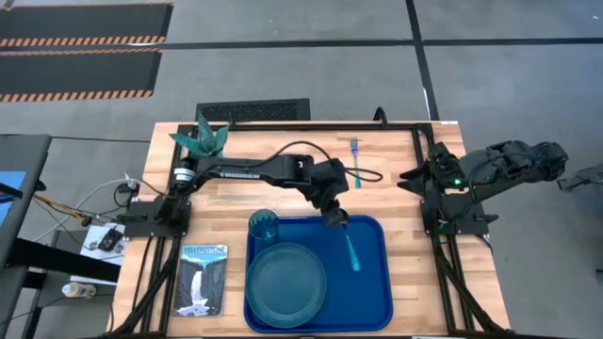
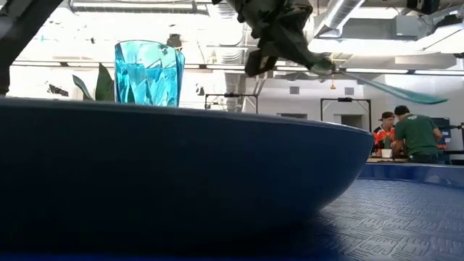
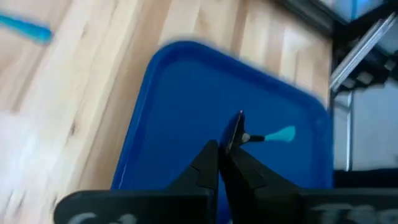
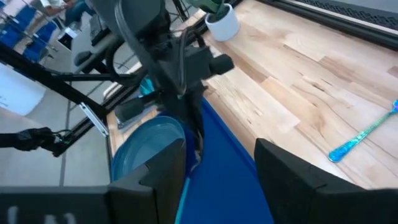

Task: Pick and place plate/cup/fork/spoon on tray
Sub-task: Put the blue spoon on the blue serving tray to the right of the dark blue plate

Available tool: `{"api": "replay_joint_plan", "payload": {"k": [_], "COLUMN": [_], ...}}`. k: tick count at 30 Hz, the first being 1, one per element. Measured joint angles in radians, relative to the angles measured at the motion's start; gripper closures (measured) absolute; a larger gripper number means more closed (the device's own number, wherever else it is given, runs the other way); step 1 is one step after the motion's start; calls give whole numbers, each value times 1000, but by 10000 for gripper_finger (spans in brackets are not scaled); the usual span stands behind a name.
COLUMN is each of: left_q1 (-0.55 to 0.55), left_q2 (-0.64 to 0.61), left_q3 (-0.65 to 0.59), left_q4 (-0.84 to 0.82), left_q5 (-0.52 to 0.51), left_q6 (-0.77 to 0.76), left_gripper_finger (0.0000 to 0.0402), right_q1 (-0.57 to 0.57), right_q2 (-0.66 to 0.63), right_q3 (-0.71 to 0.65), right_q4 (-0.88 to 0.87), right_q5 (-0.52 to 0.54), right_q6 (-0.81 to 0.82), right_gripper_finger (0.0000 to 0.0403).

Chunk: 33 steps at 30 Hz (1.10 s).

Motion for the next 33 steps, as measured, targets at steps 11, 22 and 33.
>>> {"api": "replay_joint_plan", "payload": {"k": [11, 22, 33], "left_q1": [-20, -51, -55], "left_q2": [38, 98, 119], "left_q3": [0, -3, -1], "left_q4": [-4, 39, -4], "left_q5": [77, 144, 162], "left_q6": [97, 119, 132], "left_gripper_finger": [401, 401, 401], "right_q1": [0, 0, 0], "right_q2": [18, 18, 19], "right_q3": [0, -1, -1], "right_q4": [-27, -35, -53], "right_q5": [0, 18, 21], "right_q6": [1, 1, 17], "right_gripper_finger": [195, 199, 202]}}
